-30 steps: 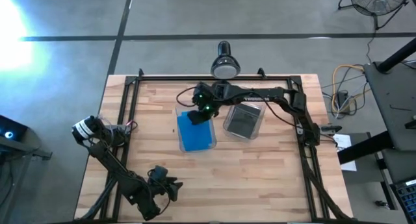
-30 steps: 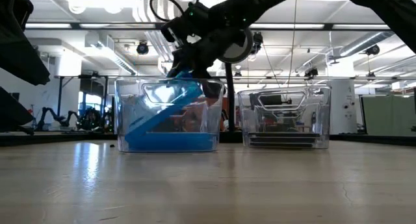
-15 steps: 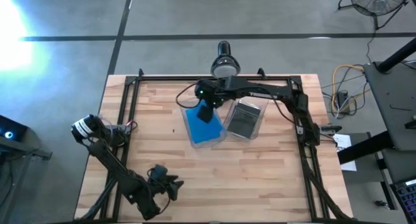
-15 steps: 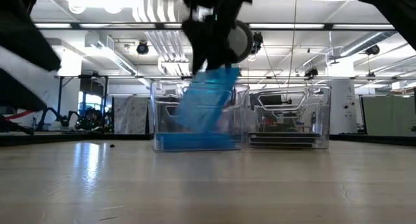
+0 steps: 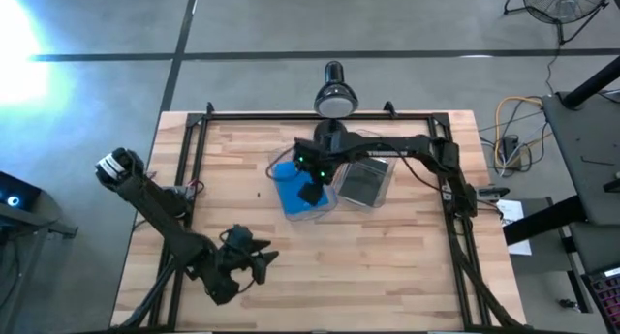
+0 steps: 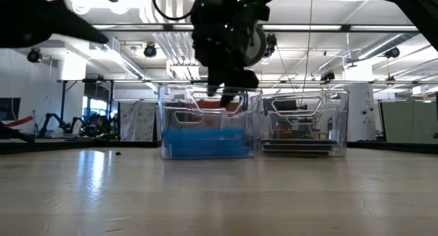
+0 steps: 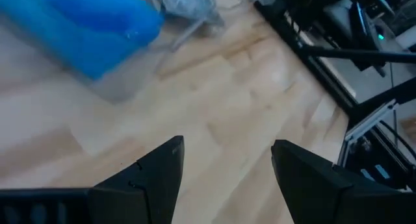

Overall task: Pick & place jewel cases by type
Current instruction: Return to Home Position

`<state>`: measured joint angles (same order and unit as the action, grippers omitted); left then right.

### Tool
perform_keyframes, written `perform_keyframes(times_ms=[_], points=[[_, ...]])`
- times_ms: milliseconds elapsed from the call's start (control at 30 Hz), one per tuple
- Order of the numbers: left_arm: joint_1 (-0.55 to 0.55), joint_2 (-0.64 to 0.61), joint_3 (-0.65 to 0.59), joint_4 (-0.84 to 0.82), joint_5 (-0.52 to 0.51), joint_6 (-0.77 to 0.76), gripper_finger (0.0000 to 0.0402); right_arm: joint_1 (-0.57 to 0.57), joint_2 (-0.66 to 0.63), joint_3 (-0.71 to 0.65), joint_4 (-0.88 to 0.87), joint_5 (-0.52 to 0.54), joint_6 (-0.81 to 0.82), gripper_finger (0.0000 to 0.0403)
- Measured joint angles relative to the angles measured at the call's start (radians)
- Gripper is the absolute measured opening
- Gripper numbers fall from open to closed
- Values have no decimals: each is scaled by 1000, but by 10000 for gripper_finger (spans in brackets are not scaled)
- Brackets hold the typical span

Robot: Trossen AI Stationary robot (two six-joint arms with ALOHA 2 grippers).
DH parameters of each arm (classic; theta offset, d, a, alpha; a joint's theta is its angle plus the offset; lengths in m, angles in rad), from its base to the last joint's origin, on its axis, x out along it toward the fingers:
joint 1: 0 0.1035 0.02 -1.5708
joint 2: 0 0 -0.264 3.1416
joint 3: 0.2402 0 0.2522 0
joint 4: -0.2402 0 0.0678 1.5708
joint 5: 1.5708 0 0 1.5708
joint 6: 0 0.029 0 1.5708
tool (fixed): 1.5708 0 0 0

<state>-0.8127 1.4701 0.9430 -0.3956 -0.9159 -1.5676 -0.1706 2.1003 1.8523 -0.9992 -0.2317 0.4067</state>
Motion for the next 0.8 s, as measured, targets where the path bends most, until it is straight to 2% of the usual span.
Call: perform_keyframes(times_ms=[133,233,300,367,400,433,467,500,567,633,700,767,800], points=[[36,-50,-1,-2,-8,52,213,31,-68,-40,-11,173,-20,211],[61,-100,-1,0,-79,65,213,43,-169,-35,-40,264,-81,211],[83,-153,-2,24,-119,160,213,59,-271,-38,-28,257,-145,212],[113,-210,-2,93,-106,372,213,81,-395,-82,12,174,-203,211],[138,-233,-9,159,-69,513,213,94,-463,-130,36,130,-212,210],[173,-253,-28,247,2,643,213,113,-526,-195,69,106,-200,208],[219,-268,-61,356,126,764,213,129,-592,-281,115,102,-174,206],[284,-276,-103,479,312,861,213,142,-656,-376,168,98,-142,203],[452,-267,-193,736,709,933,213,155,-756,-535,266,100,-82,199],[640,-255,-254,895,1010,895,213,140,-846,-611,286,143,-37,196],[818,-271,-286,948,1238,779,213,108,-965,-616,293,197,0,194],[949,-297,-299,968,1379,685,213,75,-1071,-607,253,227,77,192],[982,-322,-306,966,1413,704,213,62,-1123,-602,228,267,135,191]])
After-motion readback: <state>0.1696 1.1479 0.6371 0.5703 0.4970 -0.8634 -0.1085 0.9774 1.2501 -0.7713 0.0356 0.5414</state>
